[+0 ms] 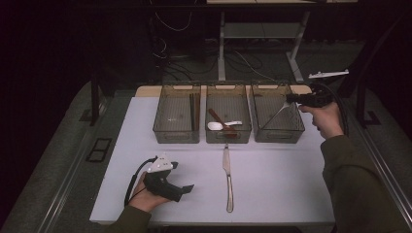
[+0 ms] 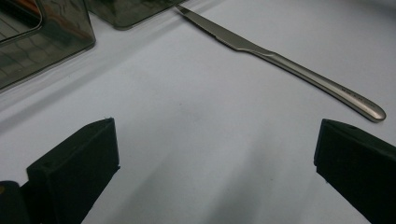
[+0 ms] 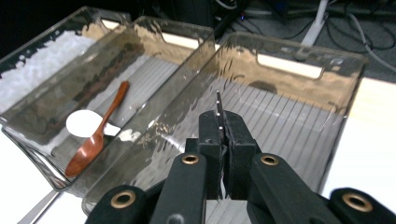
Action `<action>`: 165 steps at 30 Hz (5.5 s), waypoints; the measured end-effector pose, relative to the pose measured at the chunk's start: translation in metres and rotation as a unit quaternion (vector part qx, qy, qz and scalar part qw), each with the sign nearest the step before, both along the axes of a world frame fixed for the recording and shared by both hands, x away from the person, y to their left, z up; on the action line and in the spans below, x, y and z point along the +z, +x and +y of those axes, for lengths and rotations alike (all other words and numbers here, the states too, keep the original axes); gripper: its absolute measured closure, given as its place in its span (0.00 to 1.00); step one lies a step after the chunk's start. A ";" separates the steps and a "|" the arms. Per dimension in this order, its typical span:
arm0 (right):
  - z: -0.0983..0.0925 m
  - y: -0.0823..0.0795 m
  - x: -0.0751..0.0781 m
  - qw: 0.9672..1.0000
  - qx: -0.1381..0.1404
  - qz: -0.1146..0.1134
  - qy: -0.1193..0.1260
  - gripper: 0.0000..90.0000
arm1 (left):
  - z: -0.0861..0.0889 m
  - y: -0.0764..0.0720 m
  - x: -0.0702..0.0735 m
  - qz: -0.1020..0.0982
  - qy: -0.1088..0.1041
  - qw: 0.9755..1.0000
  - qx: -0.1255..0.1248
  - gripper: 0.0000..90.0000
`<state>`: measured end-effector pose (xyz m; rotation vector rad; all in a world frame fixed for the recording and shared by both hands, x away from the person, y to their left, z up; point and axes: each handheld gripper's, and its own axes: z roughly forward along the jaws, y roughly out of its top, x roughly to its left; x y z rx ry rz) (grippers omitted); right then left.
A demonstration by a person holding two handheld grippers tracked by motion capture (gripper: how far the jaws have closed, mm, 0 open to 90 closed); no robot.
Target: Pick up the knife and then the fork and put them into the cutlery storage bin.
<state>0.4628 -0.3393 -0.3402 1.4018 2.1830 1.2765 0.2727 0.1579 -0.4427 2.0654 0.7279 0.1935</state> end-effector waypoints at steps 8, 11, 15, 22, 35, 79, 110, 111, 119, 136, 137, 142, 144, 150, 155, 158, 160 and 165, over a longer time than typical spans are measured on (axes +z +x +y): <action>0.003 0.011 -0.015 1.000 0.003 0.018 -0.005 0.96 | -0.001 0.000 0.000 0.004 0.000 1.000 -0.004 0.00; 0.002 0.016 -0.022 1.000 -0.003 0.023 -0.020 0.93 | -0.002 0.000 -0.001 0.005 0.001 1.000 -0.006 0.00; 0.001 0.021 -0.029 0.999 -0.012 0.027 -0.039 0.89 | -0.002 0.000 0.000 0.006 -0.001 1.000 -0.007 0.00; -0.005 0.022 -0.031 0.997 -0.032 0.008 -0.062 0.57 | -0.002 0.000 0.000 0.007 -0.002 1.000 -0.008 0.00; -0.008 0.010 -0.026 0.998 -0.028 -0.011 -0.052 0.38 | -0.002 0.000 -0.001 0.008 -0.001 1.000 -0.009 0.00; 0.141 -0.090 -0.079 0.979 0.186 0.035 -0.074 1.00 | -0.004 0.000 -0.001 0.010 0.007 1.000 -0.007 0.00; 0.215 -0.066 -0.104 0.972 0.202 0.049 -0.107 1.00 | -0.003 0.000 -0.001 0.010 0.005 1.000 -0.010 0.00; 0.218 -0.066 -0.105 0.971 0.206 0.048 -0.107 1.00 | -0.003 0.000 -0.001 0.010 0.004 1.000 -0.010 0.00; 0.242 -0.072 -0.104 0.965 0.236 0.048 -0.106 1.00 | -0.003 0.000 -0.001 0.010 0.005 1.000 -0.011 0.00; 0.263 -0.091 -0.098 0.946 0.305 0.040 -0.107 1.00 | -0.002 -0.001 -0.001 0.010 0.004 1.000 -0.010 0.00; 0.260 -0.092 -0.095 0.948 0.299 0.043 -0.103 0.99 | -0.002 -0.001 -0.001 0.010 0.004 1.000 -0.010 0.00; 0.242 -0.097 -0.080 0.950 0.293 0.043 -0.095 0.87 | -0.002 0.000 -0.001 0.010 0.005 1.000 -0.010 0.00; 0.233 -0.101 -0.076 0.948 0.296 0.044 -0.105 0.82 | -0.002 0.000 -0.001 0.010 0.004 1.000 -0.009 0.00; 0.214 -0.119 -0.073 0.941 0.301 0.060 -0.145 0.76 | -0.004 0.000 -0.001 0.010 0.007 1.000 -0.011 0.00; 0.205 -0.130 -0.071 0.932 0.303 0.084 -0.180 0.75 | -0.004 -0.001 -0.001 0.010 0.007 1.000 -0.011 0.00; 0.204 -0.133 -0.071 0.924 0.304 0.101 -0.207 0.74 | -0.004 0.000 -0.001 0.010 0.008 1.000 -0.012 0.00; 0.204 -0.134 -0.073 0.920 0.310 0.108 -0.212 0.74 | -0.004 0.000 -0.001 0.010 0.007 1.000 -0.011 0.00; 0.209 -0.138 -0.076 0.908 0.326 0.121 -0.235 0.76 | -0.003 0.000 -0.001 0.010 0.007 1.000 -0.012 0.00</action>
